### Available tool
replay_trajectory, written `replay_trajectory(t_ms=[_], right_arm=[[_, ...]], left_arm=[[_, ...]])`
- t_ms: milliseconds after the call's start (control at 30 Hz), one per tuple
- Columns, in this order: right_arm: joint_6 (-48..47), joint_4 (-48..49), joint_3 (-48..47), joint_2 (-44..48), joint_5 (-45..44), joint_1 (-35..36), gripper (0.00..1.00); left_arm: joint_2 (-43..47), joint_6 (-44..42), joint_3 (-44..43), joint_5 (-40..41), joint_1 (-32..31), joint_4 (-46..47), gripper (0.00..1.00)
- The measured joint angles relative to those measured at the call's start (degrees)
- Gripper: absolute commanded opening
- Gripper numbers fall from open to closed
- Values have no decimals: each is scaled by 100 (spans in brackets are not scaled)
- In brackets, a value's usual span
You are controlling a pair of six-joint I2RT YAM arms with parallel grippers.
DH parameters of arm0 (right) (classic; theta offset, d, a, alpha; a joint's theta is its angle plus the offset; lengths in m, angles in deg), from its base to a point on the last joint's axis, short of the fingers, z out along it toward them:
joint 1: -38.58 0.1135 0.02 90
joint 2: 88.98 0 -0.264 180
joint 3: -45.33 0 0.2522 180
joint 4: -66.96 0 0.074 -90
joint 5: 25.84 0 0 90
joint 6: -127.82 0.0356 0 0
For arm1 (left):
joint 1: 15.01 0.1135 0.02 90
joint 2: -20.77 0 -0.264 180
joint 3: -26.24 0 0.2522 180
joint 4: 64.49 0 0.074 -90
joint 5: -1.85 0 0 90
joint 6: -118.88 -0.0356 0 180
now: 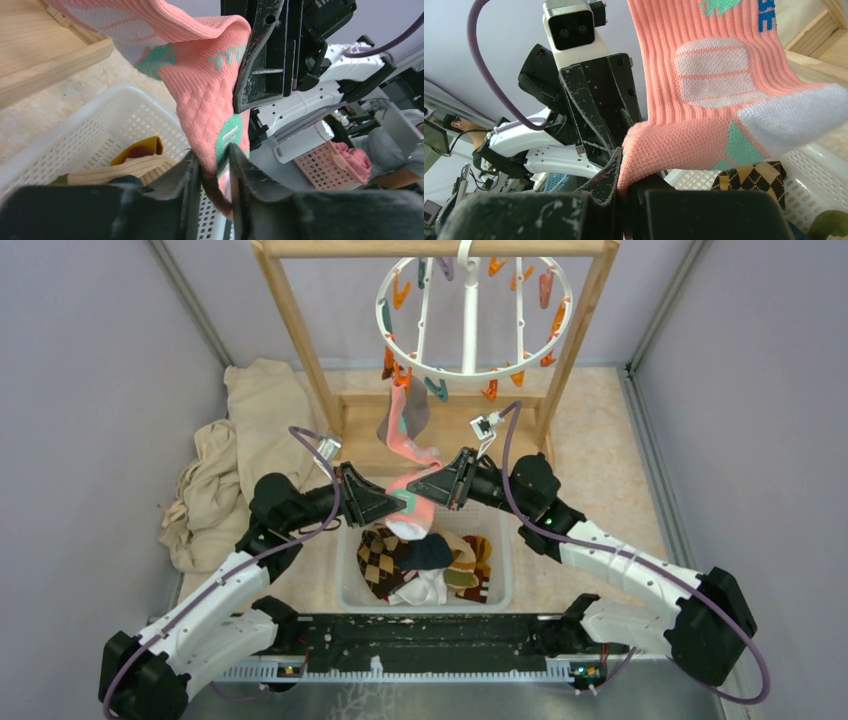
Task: Remove the socks clipped to the hanger
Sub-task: Remove the sock from the hanger.
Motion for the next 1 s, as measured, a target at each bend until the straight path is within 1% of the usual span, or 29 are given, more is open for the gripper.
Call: replay_trajectory(t_ms=[33,67,167,233,267,333,367,433,567,700,900,1000], right_arm=[[0,0,2,0,-2,2,0],[2,0,2,0,-4,2,2],[0,-17,2,0,-20,2,17],[-42,-116,2,2,-44,2,29],[-92,-219,0,7,-81,4,33],[-245,-562,-7,50,-216,11,46],[-339,-769,-9,94,-313,13,51],[-564,-1272,-31,229,-581,24,56],[-1054,-2358,-254,553,-1316,96,56],[-1497,-3171,-608,822,-2205,345,55],[-2103,-3832,-1373,739,-3386,1193,51],[-2330,-3980,-1801,540,-3744,1449,48]], left_arm=[[0,9,0,-7,0,11,7],[0,31,0,-11,-2,20,0],[2,7,-2,-15,-13,-4,0],[4,-85,-61,2,-17,-208,0],[15,-164,-122,26,-22,-402,0],[63,-420,-339,140,-22,-942,0],[74,-468,-380,160,-24,-1023,0],[118,-734,-643,304,-26,-1552,0],[120,-1187,-1040,595,-26,-2271,0],[105,-1508,-1150,894,-26,-2787,0],[-111,-1788,-1248,1263,-26,-3314,0],[-216,-1895,-1329,1414,-31,-3445,0]])
